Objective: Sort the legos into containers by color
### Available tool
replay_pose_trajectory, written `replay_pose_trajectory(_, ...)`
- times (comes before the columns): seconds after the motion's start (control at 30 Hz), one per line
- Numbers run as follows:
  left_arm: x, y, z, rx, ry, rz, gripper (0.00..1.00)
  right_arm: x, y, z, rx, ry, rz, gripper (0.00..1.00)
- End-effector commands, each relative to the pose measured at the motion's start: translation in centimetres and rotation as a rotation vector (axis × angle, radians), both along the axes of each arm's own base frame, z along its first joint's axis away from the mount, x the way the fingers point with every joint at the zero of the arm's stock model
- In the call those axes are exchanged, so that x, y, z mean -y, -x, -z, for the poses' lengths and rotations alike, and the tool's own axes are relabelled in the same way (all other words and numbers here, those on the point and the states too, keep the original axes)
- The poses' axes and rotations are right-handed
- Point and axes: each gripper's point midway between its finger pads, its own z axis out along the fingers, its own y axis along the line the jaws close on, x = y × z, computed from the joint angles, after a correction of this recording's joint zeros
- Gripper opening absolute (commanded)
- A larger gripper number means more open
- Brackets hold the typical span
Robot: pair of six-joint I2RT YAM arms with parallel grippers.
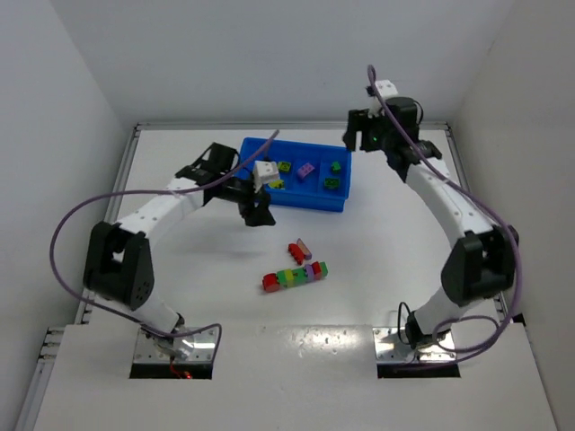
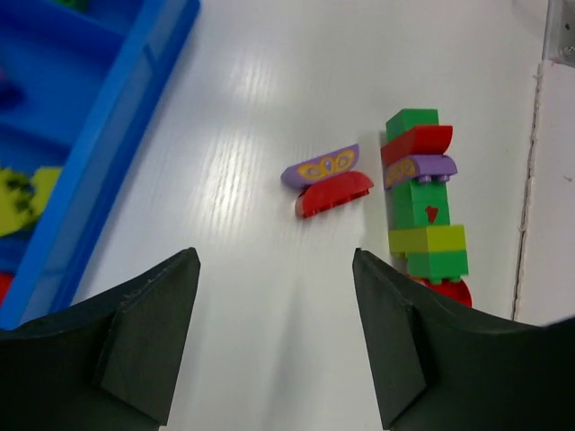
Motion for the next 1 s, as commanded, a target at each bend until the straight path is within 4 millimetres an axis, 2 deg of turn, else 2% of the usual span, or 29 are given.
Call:
replay_pose_trajectory(0.0,3.3,0.5,1.0,-0.053,0.002,0.085,0.74,8.3,5.6,5.0,-0.167,0.264,0.230,0.73)
replay_pose_trajectory(0.03,3.9,0.1,1.5,-0.076,-0.004,0.023,0.74,9.4,6.6,5.0,-0.165,0.284,0.244,0.73)
replay_pose_trajectory(0.07,5.0,0.6,2.0,-0.175,0.002,-0.073,0.73,10.5,8.0,6.4,-0.192,0.308,0.259,0.73)
replay_pose_trajectory(0.1,4.6,0.7,2.6,-0.160,-0.025,-0.157,0.73,11.1,8.9,6.4,-0.199,0.309,0.267,0.73)
replay_pose_trajectory(0.13,5.2,0.1,2.0,-0.115,0.000,-0.208,0.73,11.7,9.8,6.4,-0.205,0.309,0.277,0.73)
replay_pose_trajectory(0.17,5.6,0.5,2.0,-0.135,0.003,-0.266,0.73,12.3,11.0,6.1,-0.193,0.304,0.290,0.74)
replay_pose_trajectory(0.2,6.4,1.4,2.7,-0.112,-0.033,-0.290,0.73,13.1,11.5,6.1,-0.194,0.292,0.315,0.76)
replay_pose_trajectory(0.27,7.4,2.2,2.6,-0.100,-0.052,-0.314,0.73,13.8,12.6,6.2,-0.196,0.281,0.336,0.77)
replay_pose_trajectory(0.33,8.7,3.3,2.8,-0.097,-0.071,-0.328,0.78,14.5,13.4,6.0,-0.196,0.264,0.356,0.79)
replay_pose_trajectory(0.37,9.0,3.5,3.9,-0.107,-0.099,-0.337,0.78,14.6,13.8,6.8,-0.221,0.253,0.355,0.79)
replay_pose_trajectory(0.43,10.0,4.2,4.4,-0.103,-0.117,-0.329,0.80,15.1,14.0,6.7,-0.221,0.243,0.365,0.83)
replay_pose_trajectory(0.57,11.2,4.4,6.2,-0.108,-0.171,-0.343,0.80,15.2,14.3,7.1,-0.243,0.226,0.350,0.83)
replay_pose_trajectory(0.63,10.8,4.1,7.7,-0.121,-0.208,-0.378,0.82,15.1,14.5,7.3,-0.254,0.216,0.340,0.83)
replay_pose_trajectory(0.67,10.7,3.9,8.2,-0.119,-0.222,-0.388,0.82,15.1,14.3,6.8,-0.244,0.213,0.341,0.83)
replay_pose_trajectory(0.83,11.5,3.0,9.9,-0.115,-0.278,-0.382,0.84,15.1,13.9,7.1,-0.271,0.198,0.326,0.83)
replay_pose_trajectory(0.87,11.1,3.1,10.6,-0.122,-0.303,-0.389,0.84,15.0,13.8,7.5,-0.283,0.195,0.318,0.83)
replay_pose_trajectory(0.9,11.4,2.8,10.1,-0.116,-0.293,-0.390,0.84,14.8,13.8,7.2,-0.282,0.189,0.309,0.83)
replay_pose_trajectory(0.97,11.8,3.0,10.7,-0.114,-0.308,-0.373,0.84,14.9,13.7,7.5,-0.293,0.184,0.308,0.83)
